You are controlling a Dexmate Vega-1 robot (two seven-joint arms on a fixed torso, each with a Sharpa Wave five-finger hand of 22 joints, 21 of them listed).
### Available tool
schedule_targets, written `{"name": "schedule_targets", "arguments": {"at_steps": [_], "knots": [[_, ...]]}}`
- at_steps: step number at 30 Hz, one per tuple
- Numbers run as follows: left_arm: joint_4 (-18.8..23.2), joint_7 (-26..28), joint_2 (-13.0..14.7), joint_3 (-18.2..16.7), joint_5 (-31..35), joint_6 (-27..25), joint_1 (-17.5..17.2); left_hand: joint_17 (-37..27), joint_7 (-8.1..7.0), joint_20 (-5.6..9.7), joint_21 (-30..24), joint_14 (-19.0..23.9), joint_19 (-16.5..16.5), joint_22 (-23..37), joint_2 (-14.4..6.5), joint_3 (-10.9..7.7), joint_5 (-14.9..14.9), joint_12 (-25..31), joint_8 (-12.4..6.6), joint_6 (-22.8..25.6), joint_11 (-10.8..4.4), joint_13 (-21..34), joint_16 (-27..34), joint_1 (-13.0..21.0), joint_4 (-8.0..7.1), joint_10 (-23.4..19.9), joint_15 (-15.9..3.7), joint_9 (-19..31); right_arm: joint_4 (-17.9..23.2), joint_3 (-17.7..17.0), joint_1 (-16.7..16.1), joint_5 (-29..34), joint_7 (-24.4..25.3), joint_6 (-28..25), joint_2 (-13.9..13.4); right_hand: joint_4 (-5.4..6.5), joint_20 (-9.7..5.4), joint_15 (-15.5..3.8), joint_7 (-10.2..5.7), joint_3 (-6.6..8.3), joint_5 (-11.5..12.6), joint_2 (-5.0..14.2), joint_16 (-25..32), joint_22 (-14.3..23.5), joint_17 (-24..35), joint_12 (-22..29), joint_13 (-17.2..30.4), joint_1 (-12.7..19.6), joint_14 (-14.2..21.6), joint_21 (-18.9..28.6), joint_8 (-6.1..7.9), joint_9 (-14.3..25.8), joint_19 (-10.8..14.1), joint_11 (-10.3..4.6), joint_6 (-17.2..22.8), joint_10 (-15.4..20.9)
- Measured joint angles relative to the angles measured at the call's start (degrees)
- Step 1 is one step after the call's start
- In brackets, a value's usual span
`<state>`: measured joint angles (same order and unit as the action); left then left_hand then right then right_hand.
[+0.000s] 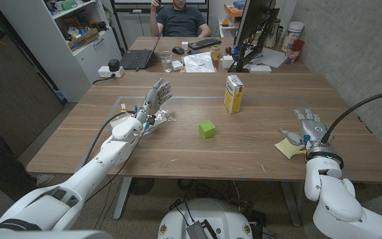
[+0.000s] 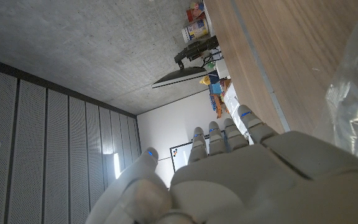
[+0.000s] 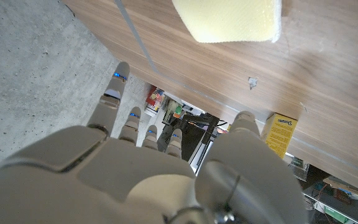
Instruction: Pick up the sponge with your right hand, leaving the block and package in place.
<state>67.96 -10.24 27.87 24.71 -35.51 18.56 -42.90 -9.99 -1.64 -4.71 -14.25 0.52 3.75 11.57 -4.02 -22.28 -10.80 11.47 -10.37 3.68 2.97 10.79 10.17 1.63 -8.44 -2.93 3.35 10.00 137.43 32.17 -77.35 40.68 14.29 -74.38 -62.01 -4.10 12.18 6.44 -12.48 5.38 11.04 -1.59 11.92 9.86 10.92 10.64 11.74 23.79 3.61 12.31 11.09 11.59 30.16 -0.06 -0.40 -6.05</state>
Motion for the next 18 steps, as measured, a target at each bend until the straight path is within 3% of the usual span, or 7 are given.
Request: {"name": "schedule_targets", "arguments": {"at_steps": [18], "knots": [[2.46,0.73,1.07,-0.23,0.18,-0.33,-1.02,0.00,0.00,0.00,0.00,0.00,0.00,0.00,0.00,0.26,0.00,0.00,0.00,0.00,0.00,0.00,0.00,0.00,-0.26,0.00,0.00,0.00,-0.11,6.19,5.76,-9.06,2.97,-2.29,-3.03,-0.18,-0.02,-0.01,0.00,-0.18,0.41,-0.29,0.00,0.01,0.01,0.00,0.00,0.29,0.61,0.00,0.00,-0.01,0.63,0.28,0.00,-0.74]]}}
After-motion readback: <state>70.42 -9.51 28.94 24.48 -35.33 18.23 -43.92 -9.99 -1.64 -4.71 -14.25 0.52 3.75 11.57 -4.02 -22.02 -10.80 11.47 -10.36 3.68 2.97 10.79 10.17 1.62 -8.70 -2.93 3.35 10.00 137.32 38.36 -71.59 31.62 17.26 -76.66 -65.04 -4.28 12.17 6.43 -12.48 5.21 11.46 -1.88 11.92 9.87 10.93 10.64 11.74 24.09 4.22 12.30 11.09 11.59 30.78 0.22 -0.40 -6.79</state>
